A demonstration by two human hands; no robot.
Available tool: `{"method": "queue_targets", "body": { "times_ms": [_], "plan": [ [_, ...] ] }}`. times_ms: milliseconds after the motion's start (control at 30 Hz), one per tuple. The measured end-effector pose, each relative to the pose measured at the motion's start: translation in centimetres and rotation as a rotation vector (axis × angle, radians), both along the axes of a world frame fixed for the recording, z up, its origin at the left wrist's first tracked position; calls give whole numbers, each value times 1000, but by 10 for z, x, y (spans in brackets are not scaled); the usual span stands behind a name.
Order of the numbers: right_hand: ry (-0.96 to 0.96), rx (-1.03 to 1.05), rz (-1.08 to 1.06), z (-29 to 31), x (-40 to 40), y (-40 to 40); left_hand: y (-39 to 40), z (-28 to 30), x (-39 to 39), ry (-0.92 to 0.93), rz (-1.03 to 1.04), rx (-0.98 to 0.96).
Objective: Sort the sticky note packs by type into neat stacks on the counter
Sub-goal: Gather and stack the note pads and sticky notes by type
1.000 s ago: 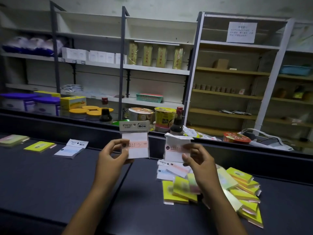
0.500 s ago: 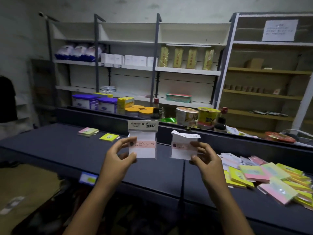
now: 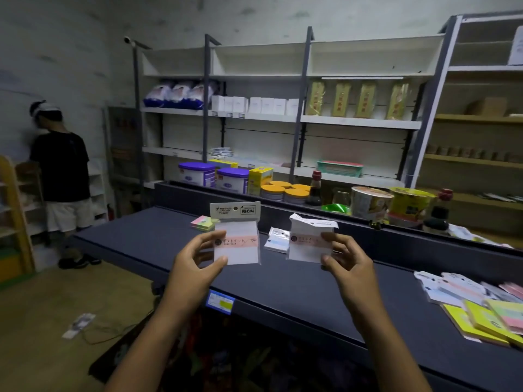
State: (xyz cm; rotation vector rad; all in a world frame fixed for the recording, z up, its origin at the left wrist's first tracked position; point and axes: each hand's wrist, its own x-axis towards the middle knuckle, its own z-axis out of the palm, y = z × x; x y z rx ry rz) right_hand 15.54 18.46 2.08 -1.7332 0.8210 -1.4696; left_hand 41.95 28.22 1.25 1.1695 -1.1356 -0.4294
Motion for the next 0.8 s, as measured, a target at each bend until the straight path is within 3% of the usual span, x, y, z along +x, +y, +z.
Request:
{"method": "queue_targets", "body": {
  "times_ms": [433,800],
  "plan": [
    [-6,-7,-8,-2,38,-93,-91,-3,41,-19,34,2],
    [-18,20,-199,0,35,-138,-188,-14,31,-82,-144,63]
  ]
}}
